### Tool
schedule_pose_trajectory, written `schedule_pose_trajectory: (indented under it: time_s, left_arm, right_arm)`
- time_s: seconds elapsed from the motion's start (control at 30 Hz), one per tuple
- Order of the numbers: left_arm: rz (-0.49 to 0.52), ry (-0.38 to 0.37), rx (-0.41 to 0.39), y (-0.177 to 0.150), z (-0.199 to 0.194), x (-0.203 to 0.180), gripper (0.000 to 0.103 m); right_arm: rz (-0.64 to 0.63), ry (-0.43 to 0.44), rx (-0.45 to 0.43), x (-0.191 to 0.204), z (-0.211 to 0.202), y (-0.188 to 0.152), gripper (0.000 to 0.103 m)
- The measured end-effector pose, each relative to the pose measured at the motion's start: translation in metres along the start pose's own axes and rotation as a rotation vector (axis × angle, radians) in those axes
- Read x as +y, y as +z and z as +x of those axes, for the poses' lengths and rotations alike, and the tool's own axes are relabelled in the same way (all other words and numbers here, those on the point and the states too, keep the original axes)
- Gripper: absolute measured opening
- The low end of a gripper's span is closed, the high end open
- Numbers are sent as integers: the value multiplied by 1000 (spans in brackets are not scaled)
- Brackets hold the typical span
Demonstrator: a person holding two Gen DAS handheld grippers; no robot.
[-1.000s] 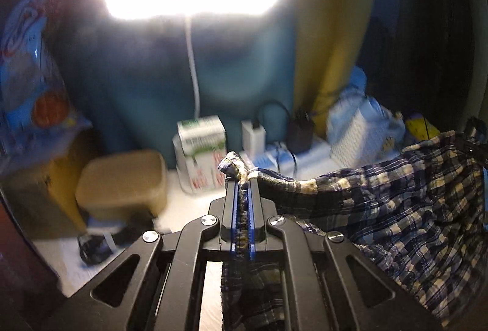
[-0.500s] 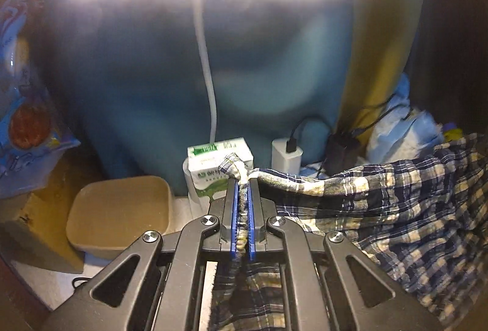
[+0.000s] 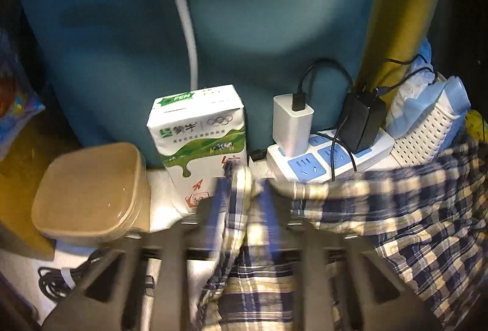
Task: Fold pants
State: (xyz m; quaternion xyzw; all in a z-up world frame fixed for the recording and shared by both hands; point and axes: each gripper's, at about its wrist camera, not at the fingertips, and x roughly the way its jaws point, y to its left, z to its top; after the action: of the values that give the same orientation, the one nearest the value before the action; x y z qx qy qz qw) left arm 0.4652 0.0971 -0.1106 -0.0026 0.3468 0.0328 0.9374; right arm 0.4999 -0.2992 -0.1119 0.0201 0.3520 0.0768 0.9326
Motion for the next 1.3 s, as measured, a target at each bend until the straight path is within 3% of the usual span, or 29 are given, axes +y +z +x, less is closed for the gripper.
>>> schedule_pose_trajectory:
  time_s: [0.03,0.07,0.2,0.23,0.27,0.33,0.53,0.6,0.67,0.7,0.93,1.3]
  left_arm:
    - [-12,-7,-8,0,-3,1,65]
    - [-24,-13,-23,1,-8,3,74]
    - [-15,-23,-44,5,-27,3,74]
    - [-14,-26,-48,6,-33,3,74]
    - [-14,-32,-54,5,-43,3,74]
    - [-10,-42,-64,2,-56,2,74]
    - [4,-41,-88,-12,-93,4,74]
    - [2,-36,-89,-16,-106,9,74]
    - [-9,-35,-90,-22,-116,11,74]
    - [-14,-33,-88,-26,-121,13,74]
    - [-51,-37,-36,-64,-135,17,75]
    - [-109,-80,25,-133,-177,18,75]
  right_arm:
    - [-2,-27,4,0,1,0,5]
    - [-5,-33,9,1,2,1,5]
    - [-4,-25,16,1,0,2,12]
    - [-4,-22,17,2,-2,2,26]
    - [-8,-13,15,3,-6,2,49]
    - [-17,8,3,8,-15,0,75]
    - [-86,9,5,20,-31,-5,75]
    - [-109,3,13,21,-32,-6,81]
    - [-143,21,42,23,-32,-8,98]
    - [-165,33,70,24,-31,-9,100]
    - [-152,18,82,6,-50,-21,100]
    - [-144,-27,28,-12,-116,-60,100]
